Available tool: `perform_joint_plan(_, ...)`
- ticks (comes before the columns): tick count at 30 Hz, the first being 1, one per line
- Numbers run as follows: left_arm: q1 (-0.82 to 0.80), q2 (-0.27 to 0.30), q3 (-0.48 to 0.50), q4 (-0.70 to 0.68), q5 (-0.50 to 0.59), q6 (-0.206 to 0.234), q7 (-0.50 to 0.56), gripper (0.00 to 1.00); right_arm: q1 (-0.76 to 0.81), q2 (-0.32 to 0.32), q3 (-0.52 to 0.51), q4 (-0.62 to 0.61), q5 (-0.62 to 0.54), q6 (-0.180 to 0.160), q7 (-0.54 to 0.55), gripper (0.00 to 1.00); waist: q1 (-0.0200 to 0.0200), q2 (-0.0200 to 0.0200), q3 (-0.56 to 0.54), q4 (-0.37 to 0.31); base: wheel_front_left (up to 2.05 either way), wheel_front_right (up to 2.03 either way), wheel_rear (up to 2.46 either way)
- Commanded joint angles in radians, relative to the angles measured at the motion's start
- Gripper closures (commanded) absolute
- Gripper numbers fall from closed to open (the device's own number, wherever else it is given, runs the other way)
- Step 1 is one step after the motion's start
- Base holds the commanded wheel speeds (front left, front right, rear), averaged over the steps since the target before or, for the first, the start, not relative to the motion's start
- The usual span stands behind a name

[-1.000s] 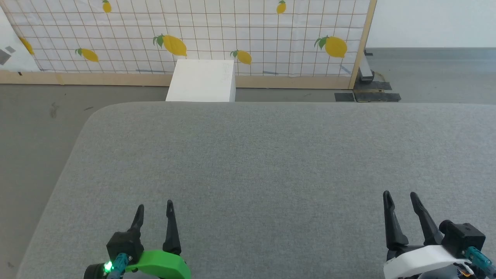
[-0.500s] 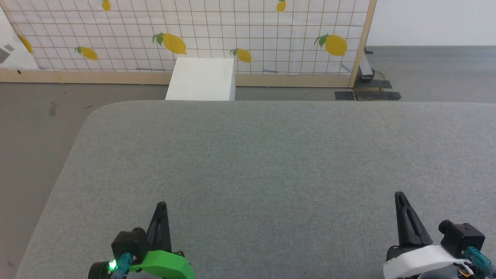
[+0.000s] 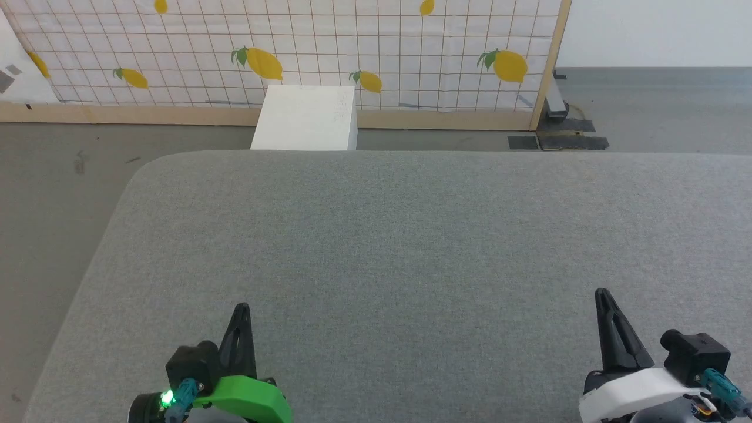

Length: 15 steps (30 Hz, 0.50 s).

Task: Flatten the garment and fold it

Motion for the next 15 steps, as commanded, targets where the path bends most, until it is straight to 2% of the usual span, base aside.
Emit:
perform_joint_plan(1,-0.004,0.0,0.004,-0.007,0.013,-0.005,0.007,1.0,-0.006,0.0,0.002,-0.009,-0.011,0.0,0.006,1.0,0.0,0.0,0.0,0.0,0.0,0.0,0.0)
perform_joint_plan(15,-0.008,-0.001,0.018,-0.028,0.037,-0.014,0.035,1.0,-0.01,0.0,0.007,-0.032,-0.038,0.0,0.034,1.0,0.0,0.0,0.005,0.001,0.0,0.0,0.0)
